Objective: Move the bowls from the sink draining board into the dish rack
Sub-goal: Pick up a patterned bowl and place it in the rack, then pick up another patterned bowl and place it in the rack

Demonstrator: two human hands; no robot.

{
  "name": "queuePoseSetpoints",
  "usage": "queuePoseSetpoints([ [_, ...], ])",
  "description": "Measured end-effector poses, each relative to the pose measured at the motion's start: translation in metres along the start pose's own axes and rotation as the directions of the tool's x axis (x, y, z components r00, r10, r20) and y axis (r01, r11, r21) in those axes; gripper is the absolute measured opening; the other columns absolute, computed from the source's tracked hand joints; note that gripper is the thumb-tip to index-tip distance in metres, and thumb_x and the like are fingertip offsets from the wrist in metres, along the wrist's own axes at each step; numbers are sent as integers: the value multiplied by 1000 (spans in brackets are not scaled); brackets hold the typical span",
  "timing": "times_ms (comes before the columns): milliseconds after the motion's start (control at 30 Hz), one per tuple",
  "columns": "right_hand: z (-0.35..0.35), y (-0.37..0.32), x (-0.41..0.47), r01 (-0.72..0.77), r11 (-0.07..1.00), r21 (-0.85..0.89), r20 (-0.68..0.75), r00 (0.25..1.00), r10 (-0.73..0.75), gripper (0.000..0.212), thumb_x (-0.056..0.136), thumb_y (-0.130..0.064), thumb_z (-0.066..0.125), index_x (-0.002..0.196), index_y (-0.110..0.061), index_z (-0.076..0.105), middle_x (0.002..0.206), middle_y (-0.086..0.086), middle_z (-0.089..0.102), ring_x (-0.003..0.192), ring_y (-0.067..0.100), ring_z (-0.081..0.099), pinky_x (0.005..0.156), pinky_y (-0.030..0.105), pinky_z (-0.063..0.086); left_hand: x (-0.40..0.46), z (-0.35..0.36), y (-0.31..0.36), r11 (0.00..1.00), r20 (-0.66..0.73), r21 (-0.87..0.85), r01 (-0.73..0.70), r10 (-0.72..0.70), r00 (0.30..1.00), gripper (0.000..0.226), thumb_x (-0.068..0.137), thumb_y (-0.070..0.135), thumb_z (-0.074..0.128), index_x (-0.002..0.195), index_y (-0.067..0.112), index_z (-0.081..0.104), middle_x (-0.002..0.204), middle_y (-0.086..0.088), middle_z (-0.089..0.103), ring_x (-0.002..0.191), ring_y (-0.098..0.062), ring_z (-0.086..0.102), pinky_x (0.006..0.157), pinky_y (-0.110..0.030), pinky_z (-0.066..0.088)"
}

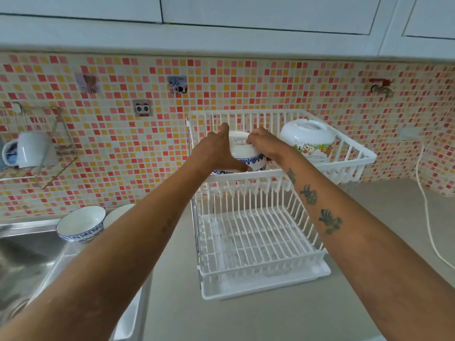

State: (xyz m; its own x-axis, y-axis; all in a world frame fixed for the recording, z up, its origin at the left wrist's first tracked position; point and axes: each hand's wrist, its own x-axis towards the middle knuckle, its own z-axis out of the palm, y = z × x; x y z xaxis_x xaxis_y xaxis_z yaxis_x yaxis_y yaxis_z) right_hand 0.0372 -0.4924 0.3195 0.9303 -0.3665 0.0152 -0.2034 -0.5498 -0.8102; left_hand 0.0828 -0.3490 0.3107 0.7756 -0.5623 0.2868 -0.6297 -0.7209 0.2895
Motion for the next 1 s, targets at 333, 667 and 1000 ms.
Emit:
queuePoseSetpoints([
  [333,0,-2,5,69,996,-50,-272,959,-80,42,96,-35,46,131,-13,53,139,7,53,123,27,52,98,36,41,-31,-37,-13,867,-198,-480,-132,39,979,96,77,46,76,149,16,21,159,-8,22,146,-26,25,113,-34,29],
  [667,94,-134,-42,575,793,199,-438,777,-453,24,94,-17,49,101,-5,68,84,12,66,63,6,54,57,10,39,-78,-81,-162,604,-128,-768,212,-469,874,27,92,38,60,89,12,56,100,-3,61,92,-16,58,86,-32,46],
  [1000,280,-149,6,344,869,355,62,919,-389,22,95,-18,51,109,-9,65,114,2,63,105,14,59,87,26,48,-113,-35,-337,304,361,-733,609,-585,726,50,92,44,58,125,6,56,134,-16,56,116,-31,56,96,-42,45],
])
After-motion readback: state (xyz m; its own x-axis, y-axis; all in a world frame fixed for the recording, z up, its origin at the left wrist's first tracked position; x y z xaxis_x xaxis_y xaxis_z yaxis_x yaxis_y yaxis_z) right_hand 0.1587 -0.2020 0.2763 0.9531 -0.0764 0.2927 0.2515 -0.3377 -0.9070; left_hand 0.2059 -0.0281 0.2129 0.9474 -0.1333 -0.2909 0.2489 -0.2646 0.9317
